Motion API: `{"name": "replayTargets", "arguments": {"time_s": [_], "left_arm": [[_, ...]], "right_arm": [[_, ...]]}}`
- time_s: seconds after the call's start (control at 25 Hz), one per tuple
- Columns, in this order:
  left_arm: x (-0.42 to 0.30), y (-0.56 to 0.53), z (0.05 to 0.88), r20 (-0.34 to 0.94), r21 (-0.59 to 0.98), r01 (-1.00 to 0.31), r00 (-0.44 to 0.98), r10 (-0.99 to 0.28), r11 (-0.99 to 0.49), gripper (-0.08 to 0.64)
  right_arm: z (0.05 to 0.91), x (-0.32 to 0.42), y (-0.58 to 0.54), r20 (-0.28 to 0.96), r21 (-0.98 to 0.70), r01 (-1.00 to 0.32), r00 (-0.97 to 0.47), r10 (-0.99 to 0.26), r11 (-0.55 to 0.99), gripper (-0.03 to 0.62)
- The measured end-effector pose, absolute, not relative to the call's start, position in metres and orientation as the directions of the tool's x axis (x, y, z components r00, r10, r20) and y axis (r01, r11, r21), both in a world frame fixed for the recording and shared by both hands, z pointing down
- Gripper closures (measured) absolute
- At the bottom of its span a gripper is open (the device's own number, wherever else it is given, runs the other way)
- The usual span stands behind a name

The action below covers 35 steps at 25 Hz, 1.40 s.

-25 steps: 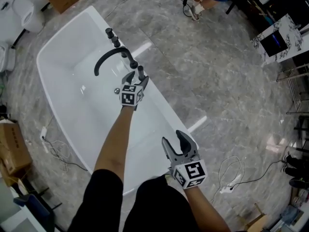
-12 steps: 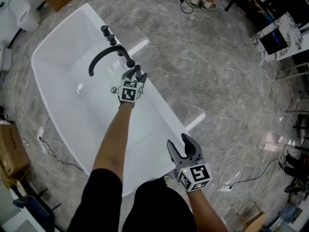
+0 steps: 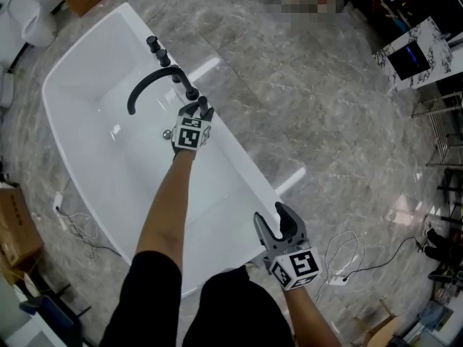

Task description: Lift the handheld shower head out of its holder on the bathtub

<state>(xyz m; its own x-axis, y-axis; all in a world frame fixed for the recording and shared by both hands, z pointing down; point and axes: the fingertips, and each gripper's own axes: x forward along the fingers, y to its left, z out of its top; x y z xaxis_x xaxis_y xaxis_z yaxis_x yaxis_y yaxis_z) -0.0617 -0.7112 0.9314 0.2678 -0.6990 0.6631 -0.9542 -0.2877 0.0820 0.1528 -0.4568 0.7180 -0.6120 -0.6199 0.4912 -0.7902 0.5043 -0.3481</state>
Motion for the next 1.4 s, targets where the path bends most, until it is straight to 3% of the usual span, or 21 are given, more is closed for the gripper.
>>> {"name": "replayTargets", "arguments": {"time_s": [0.16, 0.64, 1.04, 1.4], "left_arm": [[-0.060, -0.715, 0.933, 0.670, 0.056, -0.948, 0.268, -0.693, -0.312, 0.428], [-0.061, -0.707, 0.910, 0.664, 0.040, -0.936, 0.287, -0.690, -0.351, 0.434], [-0.072, -0.690, 0.815, 0.582, 0.088, -0.936, 0.325, -0.746, -0.340, 0.434], [-0.064, -0.666, 0.720, 0.507, 0.030, -0.915, 0.362, -0.783, -0.403, 0.434]], "right_arm": [[0.716, 0.159, -0.455, 0.482, -0.350, -0.795, -0.607, -0.632, 0.496, 0.383], [0.704, 0.155, -0.457, 0.489, -0.354, -0.801, -0.598, -0.635, 0.482, 0.384], [0.648, 0.136, -0.438, 0.489, -0.266, -0.772, -0.625, -0.609, 0.578, 0.385], [0.604, 0.157, -0.417, 0.444, -0.301, -0.800, -0.599, -0.666, 0.519, 0.385]]}}
